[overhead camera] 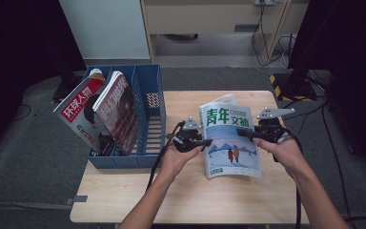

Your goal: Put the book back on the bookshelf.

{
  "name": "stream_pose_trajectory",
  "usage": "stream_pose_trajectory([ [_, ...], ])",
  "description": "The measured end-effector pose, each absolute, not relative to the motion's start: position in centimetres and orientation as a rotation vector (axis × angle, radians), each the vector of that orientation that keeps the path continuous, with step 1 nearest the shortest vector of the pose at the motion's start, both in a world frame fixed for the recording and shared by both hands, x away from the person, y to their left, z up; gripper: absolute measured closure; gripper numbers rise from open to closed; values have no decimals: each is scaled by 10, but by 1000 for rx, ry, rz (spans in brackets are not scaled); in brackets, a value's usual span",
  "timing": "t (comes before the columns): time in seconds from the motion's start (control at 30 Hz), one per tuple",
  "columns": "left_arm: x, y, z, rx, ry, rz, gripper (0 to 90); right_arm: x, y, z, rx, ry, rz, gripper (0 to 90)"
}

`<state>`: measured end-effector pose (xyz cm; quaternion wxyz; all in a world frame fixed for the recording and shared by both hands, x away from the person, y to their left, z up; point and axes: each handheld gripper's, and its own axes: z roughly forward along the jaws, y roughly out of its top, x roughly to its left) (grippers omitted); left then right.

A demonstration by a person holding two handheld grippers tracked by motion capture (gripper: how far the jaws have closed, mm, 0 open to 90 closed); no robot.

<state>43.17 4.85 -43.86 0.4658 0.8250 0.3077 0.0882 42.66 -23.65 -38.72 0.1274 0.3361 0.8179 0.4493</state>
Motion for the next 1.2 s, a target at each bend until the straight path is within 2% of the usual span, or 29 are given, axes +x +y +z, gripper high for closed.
stream_pose_trajectory([
  [0.37, 426, 42, -431, 2061, 677, 250, 662, 430, -241, -376, 985, 2377, 1322, 688],
  [0.4, 426, 42, -430, 2061, 675, 251, 663, 431, -241, -376, 984, 2374, 1320, 690],
  [0.5, 426, 41, -429, 2068, 673, 261, 664, 431, -242, -377, 980, 2361, 1320, 789],
  [0.83, 437, 46, -423, 2047, 682, 367, 684, 433, -234, -376, 943, 2291, 1330, 795],
  [1.2, 425, 59, -429, 2010, 604, 366, 673, 424, -230, -376, 865, 2294, 1365, 799],
])
